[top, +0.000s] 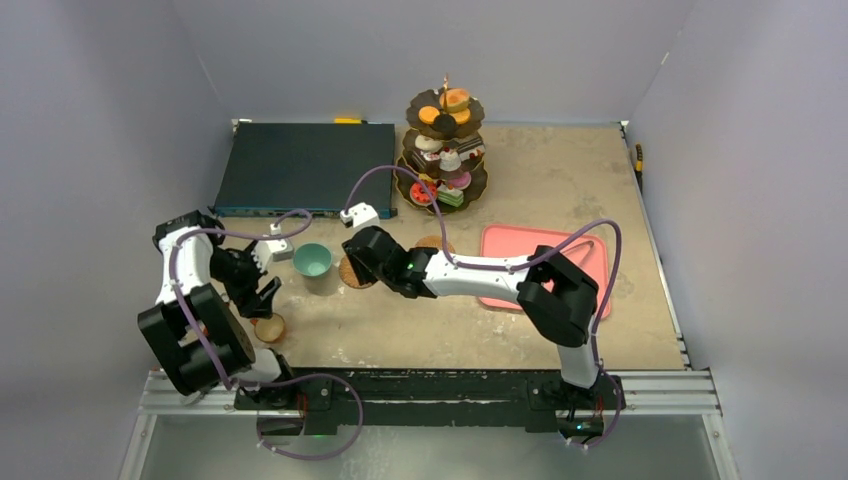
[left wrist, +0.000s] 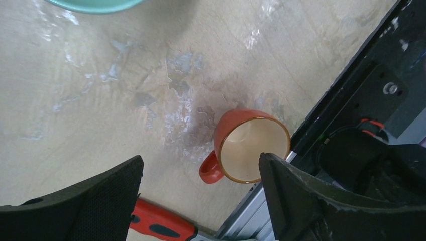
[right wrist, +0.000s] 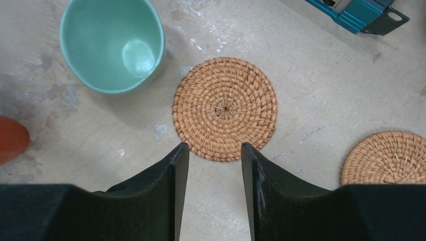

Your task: Serve the afternoon tea

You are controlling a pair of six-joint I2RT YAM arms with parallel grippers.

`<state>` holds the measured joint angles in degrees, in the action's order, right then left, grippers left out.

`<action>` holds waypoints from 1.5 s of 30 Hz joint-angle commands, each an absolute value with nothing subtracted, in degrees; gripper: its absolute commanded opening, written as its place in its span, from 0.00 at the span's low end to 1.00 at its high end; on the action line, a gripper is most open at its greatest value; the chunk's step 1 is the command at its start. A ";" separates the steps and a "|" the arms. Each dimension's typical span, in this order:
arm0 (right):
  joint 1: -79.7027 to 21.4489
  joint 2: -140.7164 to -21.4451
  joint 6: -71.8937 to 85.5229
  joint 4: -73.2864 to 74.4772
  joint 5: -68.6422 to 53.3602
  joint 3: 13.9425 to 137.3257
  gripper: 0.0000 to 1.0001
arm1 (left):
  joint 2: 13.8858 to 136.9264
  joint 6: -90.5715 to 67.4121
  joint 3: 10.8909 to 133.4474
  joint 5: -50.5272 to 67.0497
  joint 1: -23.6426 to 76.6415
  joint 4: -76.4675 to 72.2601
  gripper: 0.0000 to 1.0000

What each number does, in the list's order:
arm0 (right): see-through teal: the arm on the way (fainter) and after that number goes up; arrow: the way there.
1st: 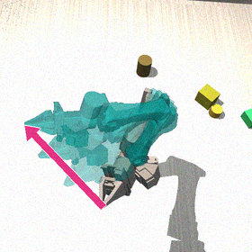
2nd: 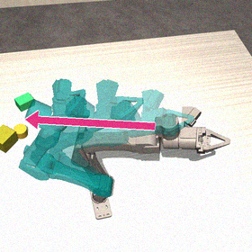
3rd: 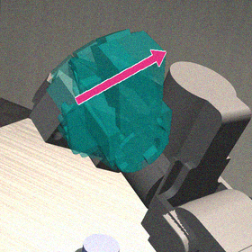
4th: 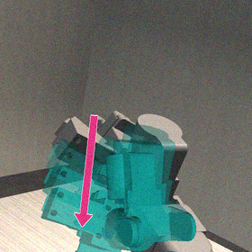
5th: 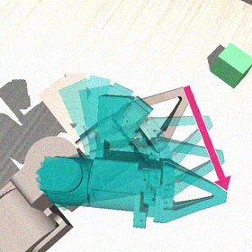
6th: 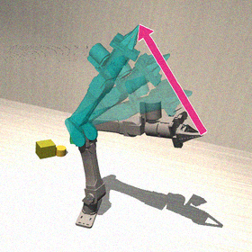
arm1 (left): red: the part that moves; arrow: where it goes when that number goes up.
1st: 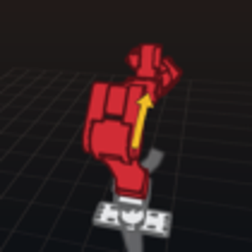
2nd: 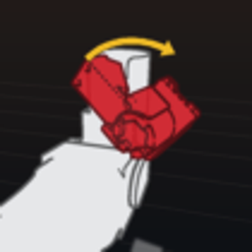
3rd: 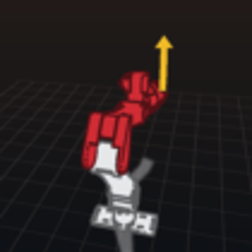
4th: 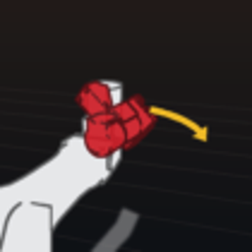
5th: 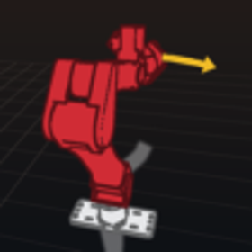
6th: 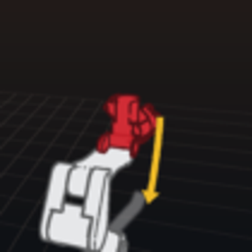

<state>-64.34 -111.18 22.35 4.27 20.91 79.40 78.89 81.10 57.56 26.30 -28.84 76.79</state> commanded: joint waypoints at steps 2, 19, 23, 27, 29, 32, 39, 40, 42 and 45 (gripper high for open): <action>-64.41 -110.68 23.51 6.81 23.67 82.17 0.45 | 80.84 85.30 53.44 23.49 -28.92 73.31 0.82; -64.56 -107.21 25.61 3.41 23.30 77.39 0.42 | 83.99 81.28 47.98 22.48 -25.93 61.56 0.38; -64.47 -105.33 26.35 1.13 23.29 74.27 0.41 | 83.95 77.62 47.56 22.15 -22.82 61.19 0.21; -64.51 -103.27 26.49 0.10 23.36 71.60 0.41 | 82.85 73.70 47.47 22.49 -19.61 61.42 0.05; -64.52 -102.01 26.58 -1.60 23.32 70.04 0.40 | 81.48 71.54 47.45 22.84 -17.73 61.52 0.00; -64.53 -100.18 27.10 -3.10 23.27 67.42 0.40 | 79.86 69.18 48.64 24.67 -14.70 63.40 0.00; -64.46 -95.27 28.14 -6.79 25.27 60.88 0.39 | 79.80 60.75 54.29 29.43 -4.00 65.53 0.00; -64.46 -94.55 28.34 -7.30 25.82 59.89 0.39 | 79.86 58.47 54.85 29.77 -2.16 65.00 0.00; -64.43 -93.14 29.01 -8.00 27.24 57.77 0.39 | 80.04 53.20 56.03 30.05 2.22 63.12 0.00; -64.43 -90.26 30.81 -8.92 29.54 53.79 0.38 | 81.14 43.86 58.56 29.42 8.50 59.00 0.00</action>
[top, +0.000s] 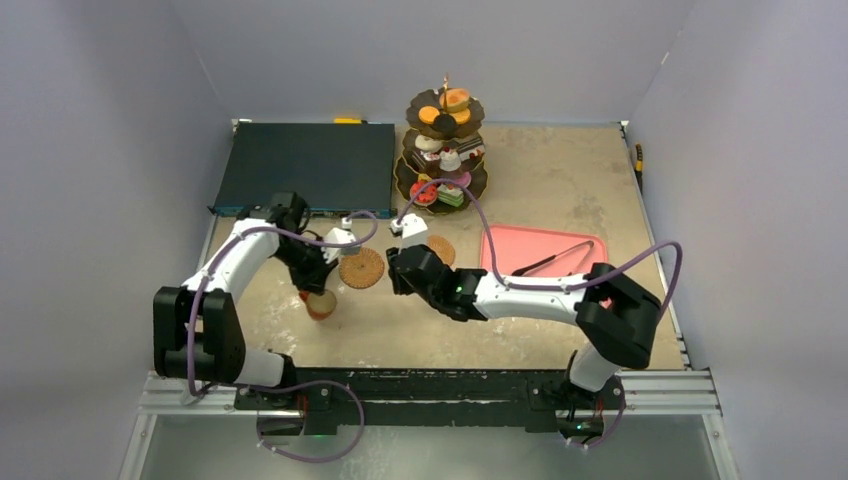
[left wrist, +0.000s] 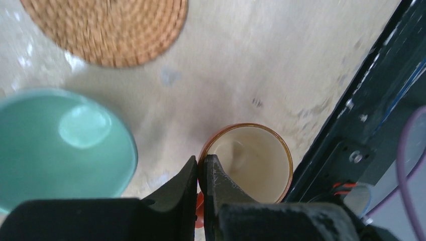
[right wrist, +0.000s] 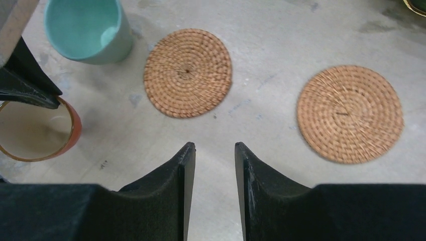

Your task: Serve the afternoon tea

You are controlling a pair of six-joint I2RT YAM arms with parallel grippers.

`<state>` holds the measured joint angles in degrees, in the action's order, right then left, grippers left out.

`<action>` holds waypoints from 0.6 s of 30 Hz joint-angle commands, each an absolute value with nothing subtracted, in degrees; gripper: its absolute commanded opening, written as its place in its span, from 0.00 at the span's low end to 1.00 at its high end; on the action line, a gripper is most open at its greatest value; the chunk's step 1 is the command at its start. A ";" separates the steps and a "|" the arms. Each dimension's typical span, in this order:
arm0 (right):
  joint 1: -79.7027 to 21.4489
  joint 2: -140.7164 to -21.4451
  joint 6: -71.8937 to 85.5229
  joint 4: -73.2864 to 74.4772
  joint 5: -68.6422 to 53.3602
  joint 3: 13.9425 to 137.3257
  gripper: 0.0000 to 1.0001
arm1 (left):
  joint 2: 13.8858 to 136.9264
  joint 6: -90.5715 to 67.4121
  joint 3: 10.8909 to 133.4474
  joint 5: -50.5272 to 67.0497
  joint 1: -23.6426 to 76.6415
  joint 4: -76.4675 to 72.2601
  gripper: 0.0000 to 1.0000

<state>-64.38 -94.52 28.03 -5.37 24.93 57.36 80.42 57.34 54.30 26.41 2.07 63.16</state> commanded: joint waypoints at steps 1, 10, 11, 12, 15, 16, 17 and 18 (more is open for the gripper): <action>-64.43 -88.36 31.75 -9.32 30.78 52.03 0.37 | 82.05 40.59 59.85 29.21 9.90 57.52 0.00; -64.43 -76.40 38.15 -10.29 37.58 40.19 0.36 | 89.07 19.28 67.04 29.58 19.13 46.65 0.00; -64.42 -75.48 38.71 -10.40 38.28 39.39 0.36 | 89.33 16.69 66.66 29.09 19.71 43.89 0.00; -64.45 -74.66 39.05 -10.73 38.93 38.70 0.35 | 89.68 13.86 66.23 28.42 20.10 41.13 0.00; -64.42 -73.41 39.13 -12.84 40.32 37.06 0.35 | 92.16 6.13 66.13 26.76 20.71 34.98 0.00; -64.43 -73.62 39.07 -13.32 40.77 36.87 0.35 | 93.02 3.90 65.89 26.16 20.86 33.12 0.00; -64.43 -73.95 38.95 -13.77 40.85 36.75 0.36 | 93.78 1.88 65.42 25.73 20.91 31.17 0.00; -64.42 -74.67 38.98 -14.04 40.80 36.87 0.36 | 94.32 -0.36 64.82 25.22 20.99 29.34 0.00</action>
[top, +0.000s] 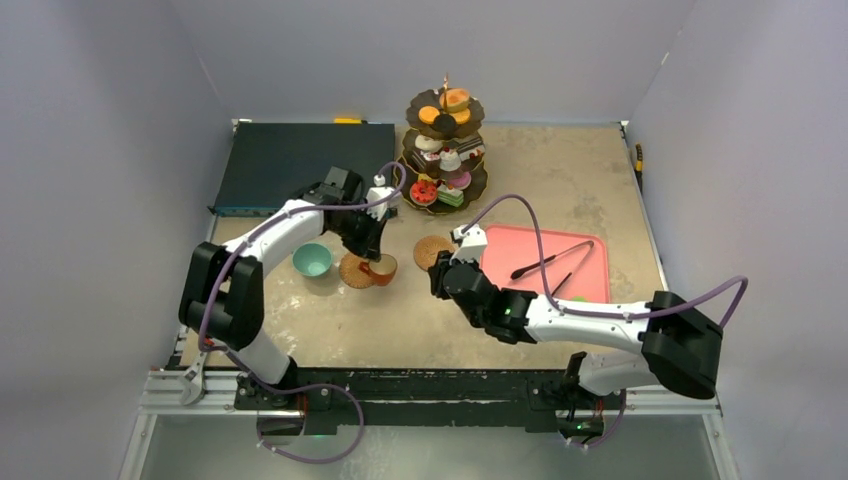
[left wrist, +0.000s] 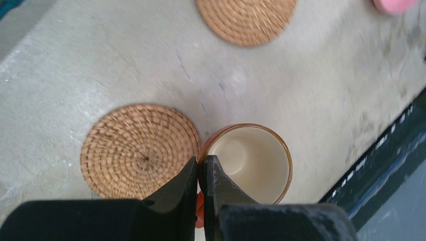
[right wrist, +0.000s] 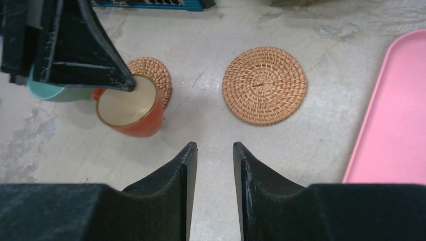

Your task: Serve the afternoon tea

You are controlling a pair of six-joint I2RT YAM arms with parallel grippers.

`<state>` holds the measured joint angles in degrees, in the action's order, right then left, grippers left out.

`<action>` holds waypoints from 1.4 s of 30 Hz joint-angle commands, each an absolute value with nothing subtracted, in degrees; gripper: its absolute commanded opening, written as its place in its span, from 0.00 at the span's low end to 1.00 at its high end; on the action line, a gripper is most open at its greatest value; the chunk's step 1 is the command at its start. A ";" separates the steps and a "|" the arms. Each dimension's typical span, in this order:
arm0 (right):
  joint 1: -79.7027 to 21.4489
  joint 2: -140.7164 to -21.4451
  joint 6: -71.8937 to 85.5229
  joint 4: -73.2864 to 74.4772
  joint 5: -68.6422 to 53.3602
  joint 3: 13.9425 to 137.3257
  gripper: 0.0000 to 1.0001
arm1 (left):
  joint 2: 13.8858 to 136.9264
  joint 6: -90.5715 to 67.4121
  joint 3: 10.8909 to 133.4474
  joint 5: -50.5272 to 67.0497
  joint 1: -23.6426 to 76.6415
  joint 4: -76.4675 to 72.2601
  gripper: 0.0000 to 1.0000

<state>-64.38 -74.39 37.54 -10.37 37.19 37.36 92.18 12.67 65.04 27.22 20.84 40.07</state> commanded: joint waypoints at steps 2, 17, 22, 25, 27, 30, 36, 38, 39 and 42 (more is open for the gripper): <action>-64.58 -75.56 38.94 -14.50 40.70 36.85 0.37 | 95.17 -4.78 63.21 24.83 21.28 25.48 0.00; -66.30 -78.74 38.84 -18.00 40.39 35.63 0.42 | 92.98 -21.35 57.11 15.97 28.94 16.06 0.05; -68.42 -79.54 40.20 -17.06 40.41 36.25 0.54 | 91.25 -21.83 56.83 16.49 29.00 17.52 0.29; -70.20 -80.73 41.03 -15.75 40.13 37.38 0.58 | 89.95 -20.79 57.69 17.14 29.03 19.70 0.34; -71.65 -81.59 41.34 -15.33 39.82 38.24 0.58 | 88.64 -20.15 58.13 18.03 28.96 21.43 0.37; -73.55 -82.89 41.74 -15.68 38.89 39.03 0.59 | 86.69 -19.52 58.43 20.22 28.92 23.18 0.40; -75.22 -86.72 39.71 -19.03 34.20 40.89 0.60 | 86.55 -16.15 58.15 31.25 28.37 25.18 0.40; -75.23 -88.23 39.07 -19.76 33.85 42.06 0.61 | 87.35 -13.83 59.04 33.44 26.41 26.79 0.39; -75.23 -88.99 38.95 -19.93 33.65 42.98 0.61 | 87.62 -13.09 59.87 35.42 24.66 27.33 0.38; -75.20 -92.57 37.63 -17.97 34.82 49.63 0.64 | 88.86 -9.67 65.94 36.77 17.59 31.64 0.38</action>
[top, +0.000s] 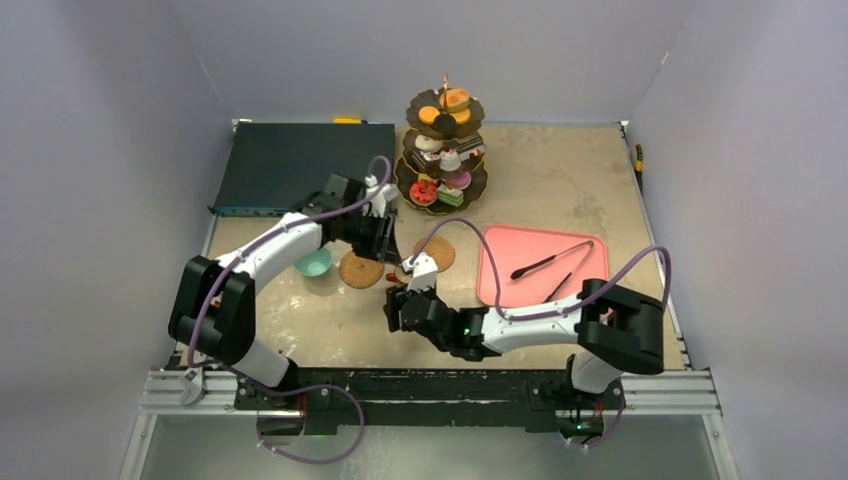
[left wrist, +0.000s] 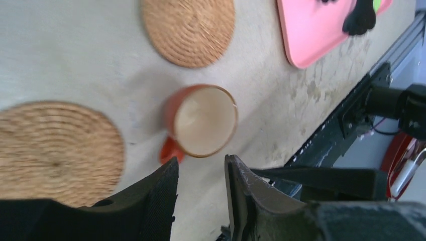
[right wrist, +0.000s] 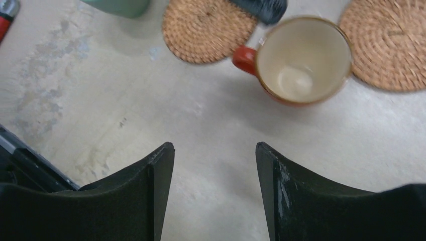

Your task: Serve the afternoon tea

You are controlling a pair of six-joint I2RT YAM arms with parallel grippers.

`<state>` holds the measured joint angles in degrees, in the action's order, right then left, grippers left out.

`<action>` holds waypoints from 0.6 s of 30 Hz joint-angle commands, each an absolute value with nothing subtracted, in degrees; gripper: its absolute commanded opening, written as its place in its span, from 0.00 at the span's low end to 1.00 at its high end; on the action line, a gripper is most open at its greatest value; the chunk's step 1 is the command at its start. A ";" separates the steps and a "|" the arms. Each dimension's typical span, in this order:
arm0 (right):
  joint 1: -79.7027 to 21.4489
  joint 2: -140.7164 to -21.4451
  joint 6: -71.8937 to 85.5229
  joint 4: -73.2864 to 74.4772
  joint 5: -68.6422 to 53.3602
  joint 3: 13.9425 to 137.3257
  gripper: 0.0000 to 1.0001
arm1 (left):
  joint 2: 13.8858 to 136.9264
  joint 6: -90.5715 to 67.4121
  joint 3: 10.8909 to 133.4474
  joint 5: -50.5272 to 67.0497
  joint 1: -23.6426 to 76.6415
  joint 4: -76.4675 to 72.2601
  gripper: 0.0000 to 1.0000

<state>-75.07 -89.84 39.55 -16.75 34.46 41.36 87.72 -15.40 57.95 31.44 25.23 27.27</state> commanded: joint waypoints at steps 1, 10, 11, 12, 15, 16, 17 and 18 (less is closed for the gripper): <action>-75.23 -94.27 38.14 -14.54 35.74 52.88 0.64 | 89.65 -6.88 69.01 36.09 15.40 34.53 0.37; -74.66 -104.75 30.69 -5.47 37.22 70.51 0.65 | 88.30 5.74 79.85 33.71 -1.77 47.08 0.37; -74.32 -106.29 30.46 -4.45 36.34 72.40 0.65 | 87.84 6.21 79.77 33.59 -3.06 47.47 0.37; -74.01 -107.86 30.42 -3.14 35.61 74.20 0.65 | 87.34 6.57 79.61 33.65 -3.97 47.65 0.38; -73.24 -112.78 32.30 3.69 35.75 79.60 0.65 | 86.24 7.06 79.18 33.76 -6.10 47.90 0.38; -73.12 -113.82 32.90 5.34 36.26 80.53 0.64 | 85.85 7.22 79.03 33.98 -6.71 47.90 0.38; -73.07 -114.24 33.34 6.26 36.94 80.74 0.64 | 85.58 7.47 78.88 34.05 -7.29 47.76 0.38; -72.95 -114.19 33.70 6.64 37.57 80.39 0.64 | 85.34 7.66 78.73 34.14 -7.96 47.61 0.38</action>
<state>-73.67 -112.81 32.53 -1.76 36.03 78.24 88.47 4.38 78.22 33.30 -5.91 46.28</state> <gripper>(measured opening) 0.645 0.378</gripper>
